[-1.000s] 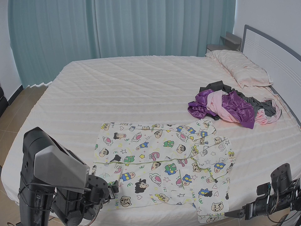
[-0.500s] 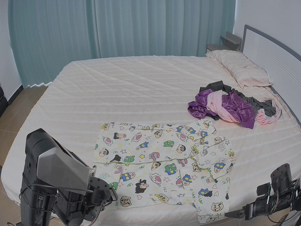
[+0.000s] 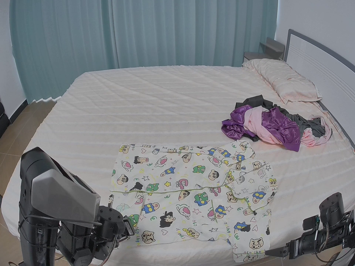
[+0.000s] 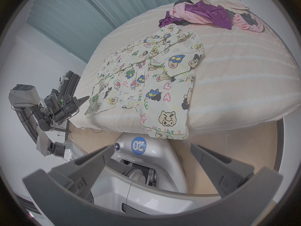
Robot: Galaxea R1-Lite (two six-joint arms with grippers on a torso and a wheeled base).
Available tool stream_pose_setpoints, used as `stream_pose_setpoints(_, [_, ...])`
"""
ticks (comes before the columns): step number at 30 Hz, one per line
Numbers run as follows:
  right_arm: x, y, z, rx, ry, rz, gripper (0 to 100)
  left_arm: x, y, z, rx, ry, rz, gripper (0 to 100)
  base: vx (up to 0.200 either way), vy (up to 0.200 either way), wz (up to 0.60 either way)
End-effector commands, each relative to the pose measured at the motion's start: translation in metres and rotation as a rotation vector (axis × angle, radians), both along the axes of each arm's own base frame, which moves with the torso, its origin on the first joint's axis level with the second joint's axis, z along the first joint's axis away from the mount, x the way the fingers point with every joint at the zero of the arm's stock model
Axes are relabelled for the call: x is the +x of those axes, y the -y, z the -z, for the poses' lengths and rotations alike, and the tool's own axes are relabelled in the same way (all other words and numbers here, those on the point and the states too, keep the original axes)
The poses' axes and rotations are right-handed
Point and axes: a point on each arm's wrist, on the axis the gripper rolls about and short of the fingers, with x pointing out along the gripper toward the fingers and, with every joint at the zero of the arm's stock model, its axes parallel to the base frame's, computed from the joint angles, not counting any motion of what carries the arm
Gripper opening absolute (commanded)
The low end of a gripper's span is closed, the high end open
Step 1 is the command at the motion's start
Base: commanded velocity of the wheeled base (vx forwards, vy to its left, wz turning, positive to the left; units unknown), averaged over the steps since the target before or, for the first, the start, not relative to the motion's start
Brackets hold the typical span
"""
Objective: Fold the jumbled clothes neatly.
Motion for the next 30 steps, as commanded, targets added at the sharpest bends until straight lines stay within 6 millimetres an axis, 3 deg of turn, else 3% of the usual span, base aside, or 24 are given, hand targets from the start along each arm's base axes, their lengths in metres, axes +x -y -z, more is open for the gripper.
stream_pose_setpoints(1, [-0.004,0.002,0.003,-0.007,-0.016,0.000,100,-0.001,-0.002,-0.005,-0.012,0.011,-0.008,100,0.000,0.000,0.00])
stream_pose_setpoints(11, [-0.004,0.002,0.003,-0.007,-0.014,0.000,100,0.011,0.006,0.005,-0.028,0.017,-0.004,100,0.000,0.000,0.00])
stream_pose_setpoints(18, [-0.004,0.002,0.003,-0.007,-0.016,0.006,100,0.017,0.008,0.024,-0.007,-0.016,-0.010,100,0.000,0.000,0.00])
stream_pose_setpoints(19, [-0.004,0.002,0.003,-0.006,-0.016,0.005,100,0.017,0.007,0.025,-0.006,-0.017,-0.011,0,0.000,0.000,0.00])
stream_pose_setpoints(30, [-0.004,0.002,0.003,-0.007,-0.018,0.002,100,0.007,0.002,0.017,0.042,-0.013,-0.034,0,0.000,0.000,0.00])
